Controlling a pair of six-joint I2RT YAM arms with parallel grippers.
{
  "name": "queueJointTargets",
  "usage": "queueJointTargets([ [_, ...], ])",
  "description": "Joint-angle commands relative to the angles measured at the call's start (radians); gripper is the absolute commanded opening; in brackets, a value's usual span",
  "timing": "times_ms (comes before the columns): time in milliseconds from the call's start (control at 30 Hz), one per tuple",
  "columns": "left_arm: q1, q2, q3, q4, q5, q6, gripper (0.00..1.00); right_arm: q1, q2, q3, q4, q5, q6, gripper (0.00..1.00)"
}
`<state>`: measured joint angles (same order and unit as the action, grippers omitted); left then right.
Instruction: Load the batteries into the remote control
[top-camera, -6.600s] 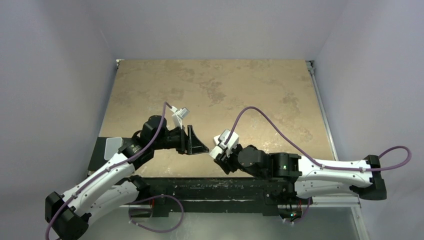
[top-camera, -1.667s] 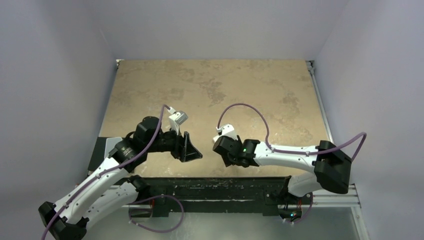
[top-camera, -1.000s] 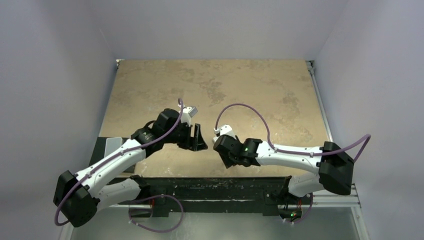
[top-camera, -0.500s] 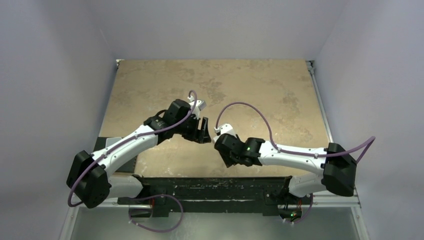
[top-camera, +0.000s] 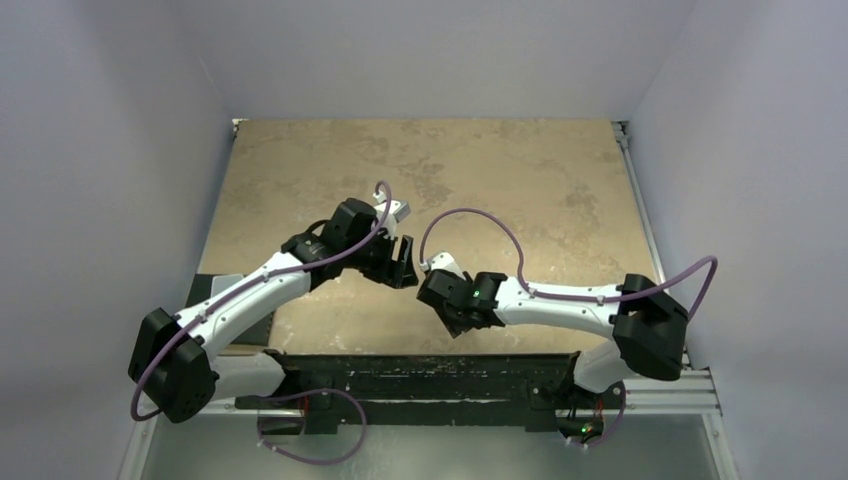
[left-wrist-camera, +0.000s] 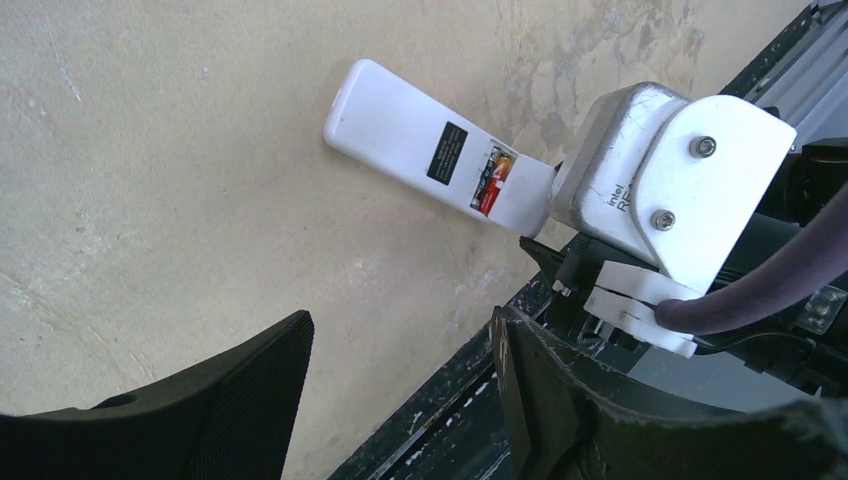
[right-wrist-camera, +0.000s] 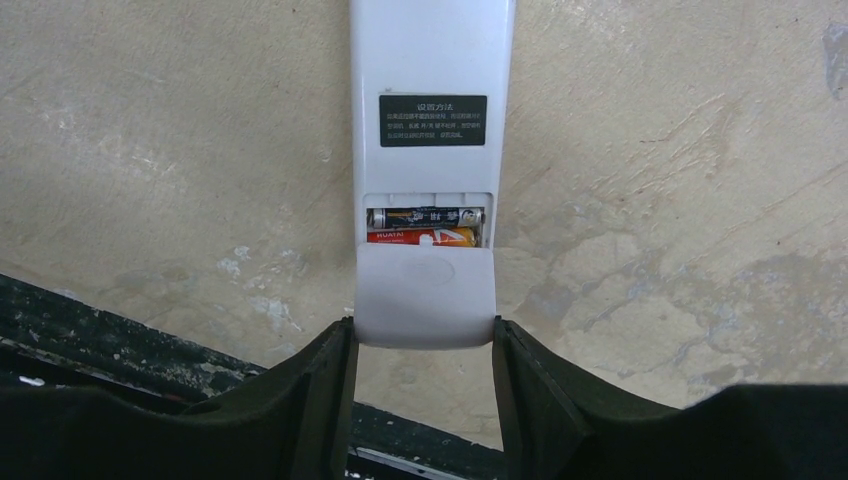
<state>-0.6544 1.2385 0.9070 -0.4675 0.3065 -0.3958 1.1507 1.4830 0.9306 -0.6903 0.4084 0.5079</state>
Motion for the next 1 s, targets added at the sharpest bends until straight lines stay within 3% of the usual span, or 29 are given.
queueJointTargets([
  [0, 0.007, -0.020, 0.010, 0.002, 0.012, 0.036, 0.66, -0.005, 0.007, 0.045, -0.015, 0.032, -0.016, 0.33],
  [967, 0.040, 0.019, 0.009, 0.016, 0.071, 0.034, 0.66, -0.028, 0.039, 0.045, 0.036, 0.029, -0.005, 0.33],
])
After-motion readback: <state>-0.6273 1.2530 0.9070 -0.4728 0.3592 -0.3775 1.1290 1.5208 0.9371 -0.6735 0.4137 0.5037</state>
